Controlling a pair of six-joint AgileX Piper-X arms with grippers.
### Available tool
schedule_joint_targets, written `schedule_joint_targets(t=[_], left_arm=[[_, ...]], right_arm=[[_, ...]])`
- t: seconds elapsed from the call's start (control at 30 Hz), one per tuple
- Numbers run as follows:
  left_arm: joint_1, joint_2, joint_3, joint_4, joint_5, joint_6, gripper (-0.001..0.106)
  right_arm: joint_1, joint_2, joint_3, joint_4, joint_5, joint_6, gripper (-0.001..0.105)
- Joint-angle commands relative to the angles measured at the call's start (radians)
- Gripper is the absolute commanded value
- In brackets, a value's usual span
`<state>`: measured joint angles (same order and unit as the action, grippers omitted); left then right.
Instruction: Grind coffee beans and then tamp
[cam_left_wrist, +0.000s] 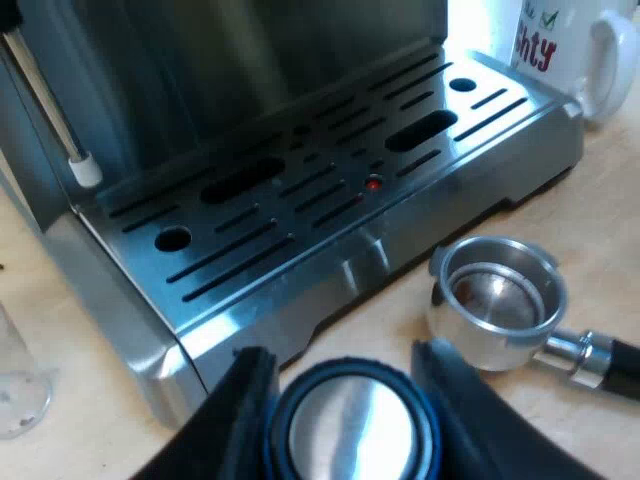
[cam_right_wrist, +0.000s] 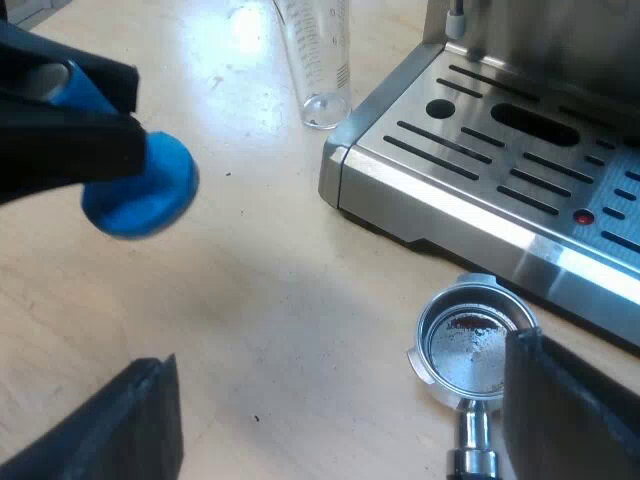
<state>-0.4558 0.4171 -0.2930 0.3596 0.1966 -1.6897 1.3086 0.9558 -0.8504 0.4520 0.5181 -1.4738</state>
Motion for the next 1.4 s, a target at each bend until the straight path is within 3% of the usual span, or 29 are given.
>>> schedule_joint_targets(t=[0.03, 0.17, 0.43, 0.7, 1.07, 1.27, 1.4], left_arm=[[-0.006, -0.011, -0.037, 0.042, 0.001, -0.009, 0.015], [-0.006, -0.011, -0.042, 0.039, 0.001, -0.009, 0.015], [-0.006, -0.011, -0.042, 0.039, 0.025, -0.009, 0.015], [-0.006, -0.011, -0.042, 0.039, 0.048, -0.009, 0.015], [-0.006, -0.011, -0.042, 0.039, 0.069, -0.009, 0.015], [-0.006, -0.011, -0.042, 0.039, 0.069, -0.009, 0.015], [-0.006, -0.011, -0.042, 0.039, 0.071, -0.009, 0.015]], right_arm=[[-0.003, -0.006, 0.001, -0.005, 0.007, -0.003, 0.068], [-0.003, -0.006, 0.037, -0.005, 0.057, 0.004, 0.068], [-0.003, -0.006, 0.127, -0.006, 0.160, 0.105, 0.068], [-0.003, -0.006, 0.197, -0.023, 0.174, 0.112, 0.068], [-0.003, -0.008, 0.431, -0.445, 0.193, 0.130, 0.068], [-0.003, -0.010, 0.538, -0.585, 0.204, 0.078, 0.068], [-0.003, -0.010, 0.579, -0.639, 0.204, -0.024, 0.068]])
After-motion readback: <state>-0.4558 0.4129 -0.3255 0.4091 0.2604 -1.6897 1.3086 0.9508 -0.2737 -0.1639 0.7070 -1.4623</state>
